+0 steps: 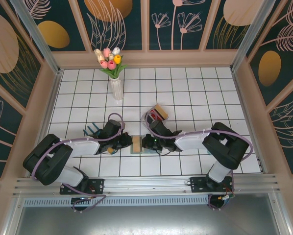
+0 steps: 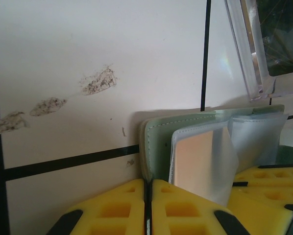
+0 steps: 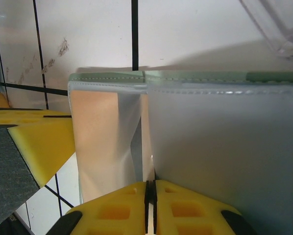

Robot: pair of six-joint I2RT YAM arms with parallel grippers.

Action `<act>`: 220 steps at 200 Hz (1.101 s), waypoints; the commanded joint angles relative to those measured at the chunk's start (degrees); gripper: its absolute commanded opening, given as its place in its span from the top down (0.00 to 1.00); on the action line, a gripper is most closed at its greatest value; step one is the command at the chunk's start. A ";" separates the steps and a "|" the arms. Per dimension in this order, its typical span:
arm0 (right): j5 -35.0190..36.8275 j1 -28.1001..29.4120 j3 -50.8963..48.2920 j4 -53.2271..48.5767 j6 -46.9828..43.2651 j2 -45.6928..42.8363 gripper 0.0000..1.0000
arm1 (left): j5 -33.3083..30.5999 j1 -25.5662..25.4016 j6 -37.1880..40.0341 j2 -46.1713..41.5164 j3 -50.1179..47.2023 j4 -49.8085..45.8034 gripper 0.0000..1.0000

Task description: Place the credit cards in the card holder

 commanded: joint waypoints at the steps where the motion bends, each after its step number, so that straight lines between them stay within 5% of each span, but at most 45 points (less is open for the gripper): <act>1: -0.97 0.76 1.59 1.97 -1.01 0.54 0.84 | -0.16 -0.33 -0.14 0.20 -0.94 -2.14 0.89; 66: 16.02 0.50 2.71 -19.93 -3.89 -15.01 0.70 | -5.69 -0.32 0.22 -7.50 0.45 -9.50 0.75; 106: 27.53 -3.60 7.90 -31.30 -9.95 -21.26 0.52 | -8.56 -0.36 -0.06 -13.27 2.96 -12.53 0.62; 177: 29.56 -9.08 27.08 -40.79 -31.34 -4.71 0.46 | -4.34 1.28 -3.73 -5.53 10.05 -4.76 0.48; 220: 35.91 -12.11 35.64 -45.71 -33.39 2.85 0.43 | -1.16 1.77 -6.92 3.46 14.71 0.70 0.44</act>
